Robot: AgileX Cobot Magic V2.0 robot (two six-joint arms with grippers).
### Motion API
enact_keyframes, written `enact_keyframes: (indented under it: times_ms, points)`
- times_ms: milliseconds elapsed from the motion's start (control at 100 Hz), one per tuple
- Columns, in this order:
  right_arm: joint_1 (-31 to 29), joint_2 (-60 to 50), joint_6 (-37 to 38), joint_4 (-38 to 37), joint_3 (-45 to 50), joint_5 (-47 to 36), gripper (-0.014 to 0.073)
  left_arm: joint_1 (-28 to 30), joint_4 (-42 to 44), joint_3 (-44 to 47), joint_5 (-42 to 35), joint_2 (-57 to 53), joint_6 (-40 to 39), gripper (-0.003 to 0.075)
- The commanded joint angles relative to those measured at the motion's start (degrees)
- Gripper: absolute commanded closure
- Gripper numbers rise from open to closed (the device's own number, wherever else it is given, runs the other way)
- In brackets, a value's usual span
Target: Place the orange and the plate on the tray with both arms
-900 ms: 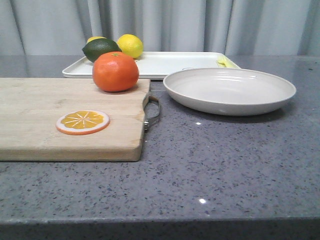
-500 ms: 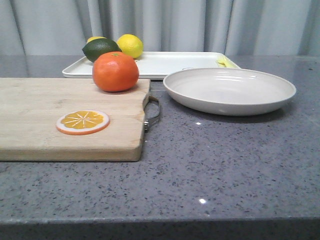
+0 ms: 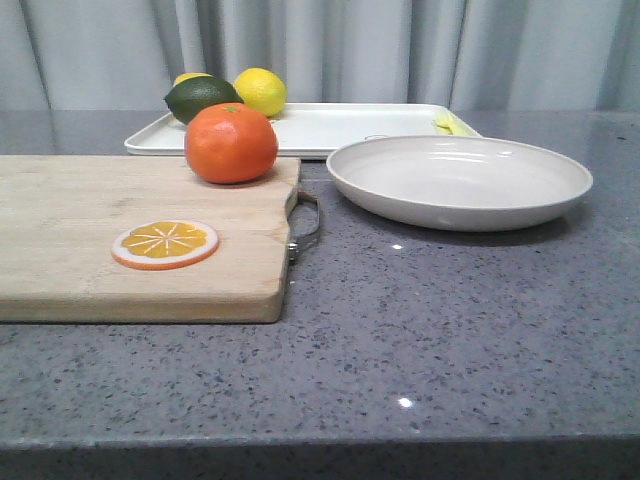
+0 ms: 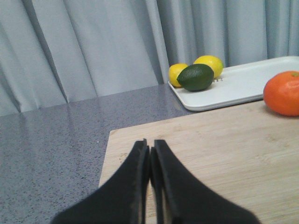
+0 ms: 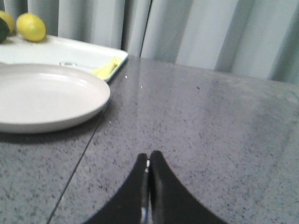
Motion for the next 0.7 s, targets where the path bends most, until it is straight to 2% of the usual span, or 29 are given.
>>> enact_keyframes:
  times_ms: [0,150,300,440,550,690]
  points:
    - [-0.4,-0.6,0.8,4.1,-3.2,-6.2,0.0694,0.3,-4.2,-3.2,-4.4,-1.9,-0.7,0.0740]
    - [-0.4,0.5,0.8,12.0,-9.4,1.7,0.0694,0.2,-6.9,-9.9,2.3,-0.5,-0.7,0.0740]
    - [-0.4,4.9,0.8,12.1,-19.6,16.0,0.0694,0.2,-7.5,-18.9,11.7,3.7,-0.7,0.0740]
    - [-0.4,11.9,0.7,12.1,-28.8,25.5,0.0694,0.2,-10.2,-29.0,22.9,10.2,-0.4,0.0740]
    - [-0.4,17.5,0.7,12.1,-34.9,29.6,0.0694,0.2,-12.6,-36.5,29.7,16.0,-0.3,0.0740]
    - [-0.4,23.1,0.7,12.4,-41.0,32.4,0.0694,0.2,-17.6,-43.7,34.6,22.4,-0.3,0.0740]
